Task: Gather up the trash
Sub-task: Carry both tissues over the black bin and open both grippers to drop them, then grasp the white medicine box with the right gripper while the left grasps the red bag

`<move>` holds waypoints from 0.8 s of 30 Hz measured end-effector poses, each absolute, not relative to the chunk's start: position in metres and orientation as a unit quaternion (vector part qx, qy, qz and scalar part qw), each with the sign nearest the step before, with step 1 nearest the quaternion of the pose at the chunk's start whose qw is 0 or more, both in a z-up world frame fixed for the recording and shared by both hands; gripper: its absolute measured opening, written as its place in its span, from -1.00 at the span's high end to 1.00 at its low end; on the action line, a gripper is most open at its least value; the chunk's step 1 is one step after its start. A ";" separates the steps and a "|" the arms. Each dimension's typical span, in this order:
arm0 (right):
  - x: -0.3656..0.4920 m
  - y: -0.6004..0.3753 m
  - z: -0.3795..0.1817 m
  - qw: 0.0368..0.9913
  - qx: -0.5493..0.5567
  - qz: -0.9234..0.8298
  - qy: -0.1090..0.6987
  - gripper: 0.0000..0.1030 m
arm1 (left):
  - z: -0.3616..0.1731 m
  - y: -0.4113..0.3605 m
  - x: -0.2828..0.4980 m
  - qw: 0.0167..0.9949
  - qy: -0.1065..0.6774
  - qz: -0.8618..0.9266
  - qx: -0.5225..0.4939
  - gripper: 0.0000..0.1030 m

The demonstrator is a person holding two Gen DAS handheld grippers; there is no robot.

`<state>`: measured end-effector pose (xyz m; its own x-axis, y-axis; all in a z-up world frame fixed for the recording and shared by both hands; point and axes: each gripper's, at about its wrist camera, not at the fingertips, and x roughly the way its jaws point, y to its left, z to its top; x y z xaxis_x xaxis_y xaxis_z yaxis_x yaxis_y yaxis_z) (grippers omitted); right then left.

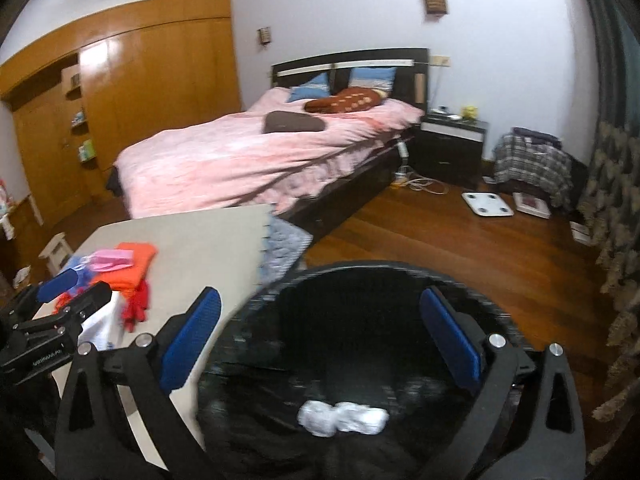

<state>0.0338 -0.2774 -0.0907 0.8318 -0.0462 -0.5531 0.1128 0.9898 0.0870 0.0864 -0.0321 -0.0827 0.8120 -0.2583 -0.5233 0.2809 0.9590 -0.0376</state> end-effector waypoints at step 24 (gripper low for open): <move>0.098 -0.069 -0.150 0.930 0.025 0.111 0.350 -0.89 | -0.129 0.153 0.090 0.951 0.307 0.030 0.009 -0.66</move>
<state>0.0981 -0.0687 -0.1505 0.7299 0.2242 -0.6458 -0.1892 0.9740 0.1244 0.0900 0.1529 -0.1289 0.8095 0.0629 -0.5838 -0.0517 0.9980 0.0360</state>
